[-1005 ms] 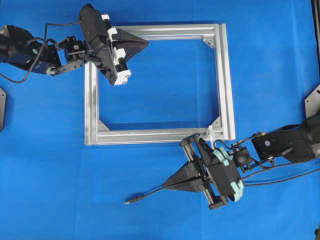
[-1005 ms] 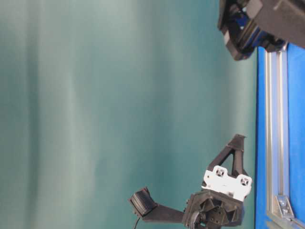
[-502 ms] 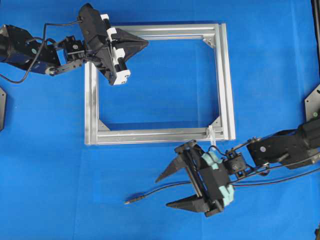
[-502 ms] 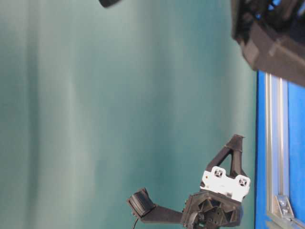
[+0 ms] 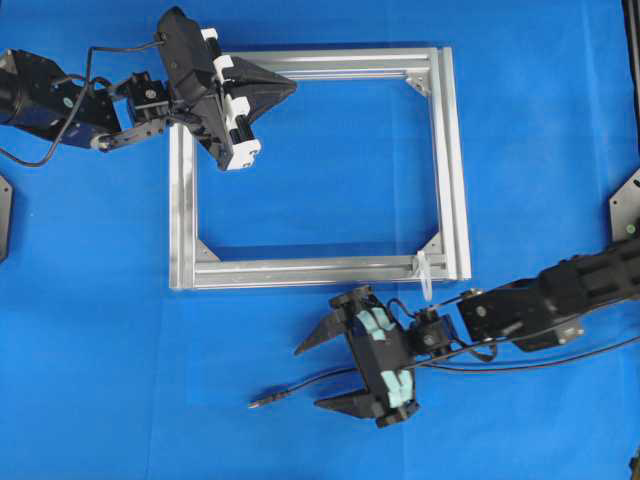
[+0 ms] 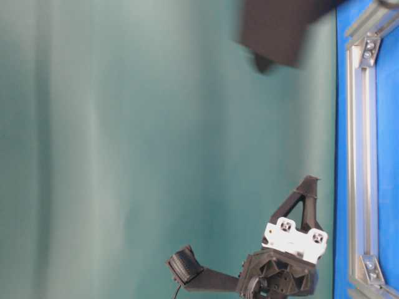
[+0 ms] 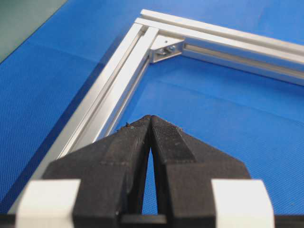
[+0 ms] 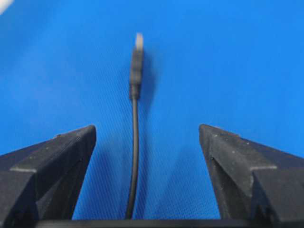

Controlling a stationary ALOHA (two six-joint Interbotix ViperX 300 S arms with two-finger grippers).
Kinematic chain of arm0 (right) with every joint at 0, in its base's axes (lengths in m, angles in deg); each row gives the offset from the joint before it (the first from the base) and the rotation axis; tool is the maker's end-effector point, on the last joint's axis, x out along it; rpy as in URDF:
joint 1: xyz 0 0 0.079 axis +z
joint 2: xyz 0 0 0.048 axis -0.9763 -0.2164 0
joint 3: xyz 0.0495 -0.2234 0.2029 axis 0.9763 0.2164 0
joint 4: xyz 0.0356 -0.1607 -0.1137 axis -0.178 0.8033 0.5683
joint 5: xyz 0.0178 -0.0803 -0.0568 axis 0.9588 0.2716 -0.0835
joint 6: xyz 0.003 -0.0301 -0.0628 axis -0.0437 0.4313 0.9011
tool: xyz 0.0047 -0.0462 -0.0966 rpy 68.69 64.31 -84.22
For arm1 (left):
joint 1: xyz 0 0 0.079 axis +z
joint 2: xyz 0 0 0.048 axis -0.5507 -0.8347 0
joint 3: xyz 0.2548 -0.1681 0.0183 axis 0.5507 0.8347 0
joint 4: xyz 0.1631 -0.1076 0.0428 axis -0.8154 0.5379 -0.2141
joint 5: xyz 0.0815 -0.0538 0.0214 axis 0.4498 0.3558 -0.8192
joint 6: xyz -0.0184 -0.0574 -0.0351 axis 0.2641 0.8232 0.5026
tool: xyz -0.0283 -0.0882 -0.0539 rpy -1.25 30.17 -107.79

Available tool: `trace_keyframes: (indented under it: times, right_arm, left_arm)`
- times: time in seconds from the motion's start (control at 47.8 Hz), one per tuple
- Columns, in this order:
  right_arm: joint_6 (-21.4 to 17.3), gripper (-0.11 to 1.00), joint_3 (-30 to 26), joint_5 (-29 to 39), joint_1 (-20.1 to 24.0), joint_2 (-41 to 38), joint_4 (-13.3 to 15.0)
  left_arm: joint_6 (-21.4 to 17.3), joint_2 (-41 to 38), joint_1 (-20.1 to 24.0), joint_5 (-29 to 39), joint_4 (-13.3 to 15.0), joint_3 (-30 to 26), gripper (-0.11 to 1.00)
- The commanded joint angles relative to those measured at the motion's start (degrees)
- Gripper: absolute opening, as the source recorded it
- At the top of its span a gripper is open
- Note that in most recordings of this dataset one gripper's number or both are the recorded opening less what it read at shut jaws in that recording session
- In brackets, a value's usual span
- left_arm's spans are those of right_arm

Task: Insert the wire through the string loop located on the right side.
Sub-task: 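Lower the right gripper onto the black USB cable near its plug and close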

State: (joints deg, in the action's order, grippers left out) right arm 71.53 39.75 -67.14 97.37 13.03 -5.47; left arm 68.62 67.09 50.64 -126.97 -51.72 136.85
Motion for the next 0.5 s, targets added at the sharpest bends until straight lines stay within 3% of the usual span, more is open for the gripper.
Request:
trace_keyframes:
  times: [0.0,0.147,0.251,0.481]
  right_arm:
    - [0.09,0.73,-1.32,-0.70,-0.09,0.44,-0.70]
    - [0.09,0.71,-1.32,-1.58,-0.09,0.35,-0.70]
    - [0.09,0.64,-1.32,-1.58,-0.09,0.35,-0.70]
    - [0.26,0.23,-1.49,-1.67,0.00,0.35,-0.09]
  left_arm:
    - [-0.09,1.67,-0.18,-0.18,-0.18,-0.35,0.00]
    - [-0.09,1.76,-0.26,-0.09,-0.18,-0.18,0.00]
    - [-0.09,1.76,-0.26,-0.09,-0.18,0.00,0.00]
    - [-0.09,1.85,-0.35,-0.09,-0.18,0.18,0.00]
